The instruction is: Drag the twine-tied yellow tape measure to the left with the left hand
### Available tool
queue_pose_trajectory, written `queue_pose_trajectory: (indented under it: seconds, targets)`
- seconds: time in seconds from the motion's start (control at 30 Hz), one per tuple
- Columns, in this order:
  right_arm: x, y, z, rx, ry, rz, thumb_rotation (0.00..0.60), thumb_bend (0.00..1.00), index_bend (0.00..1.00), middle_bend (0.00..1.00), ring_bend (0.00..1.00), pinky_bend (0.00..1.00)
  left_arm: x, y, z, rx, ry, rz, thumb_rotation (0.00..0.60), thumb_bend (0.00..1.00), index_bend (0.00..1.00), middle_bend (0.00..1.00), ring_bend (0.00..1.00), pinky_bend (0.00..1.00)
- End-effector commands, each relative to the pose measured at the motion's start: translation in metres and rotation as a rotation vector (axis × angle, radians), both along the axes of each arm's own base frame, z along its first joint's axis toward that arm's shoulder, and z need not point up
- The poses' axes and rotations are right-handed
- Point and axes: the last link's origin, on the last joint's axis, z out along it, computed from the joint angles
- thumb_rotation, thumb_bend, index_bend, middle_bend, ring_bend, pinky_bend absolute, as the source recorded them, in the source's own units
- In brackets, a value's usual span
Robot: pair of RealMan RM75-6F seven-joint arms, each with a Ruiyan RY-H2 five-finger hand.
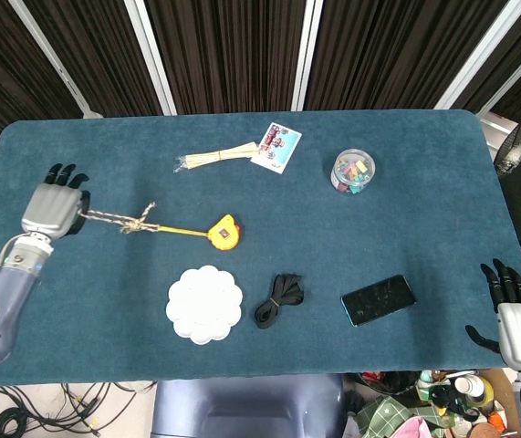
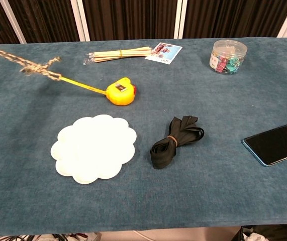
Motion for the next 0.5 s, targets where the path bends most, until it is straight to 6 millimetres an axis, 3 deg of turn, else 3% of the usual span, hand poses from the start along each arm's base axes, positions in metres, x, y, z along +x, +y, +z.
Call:
queue_pose_trajectory:
  seconds: [0.03, 0.33, 0.5]
  targets:
    - [0.0, 0.0, 0.0, 0.0, 0.0, 0.0, 0.6, 0.07, 0.01, 0.0, 0.06, 0.16, -0.017, -0.006, 0.014, 0.013, 0.029, 0.021, 0.6, 0.5, 0.66, 0.18, 0.0, 0.0]
    - [0.0, 0.0, -0.001, 0.001, -0.002, -0.002, 0.6, 0.07, 0.01, 0.0, 0.06, 0.16, -0.059, -0.021, 0.044, 0.037, 0.074, 0.116, 0.6, 0.5, 0.66, 0.18, 0.0, 0.0]
    - [0.001, -0.001, -0.002, 0.004, -0.001, 0.001, 0.6, 0.07, 0.01, 0.0, 0.06, 0.16, -0.055, -0.016, 0.041, 0.031, 0.034, 0.104, 0.6, 0.5, 0.66, 0.18, 0.0, 0.0]
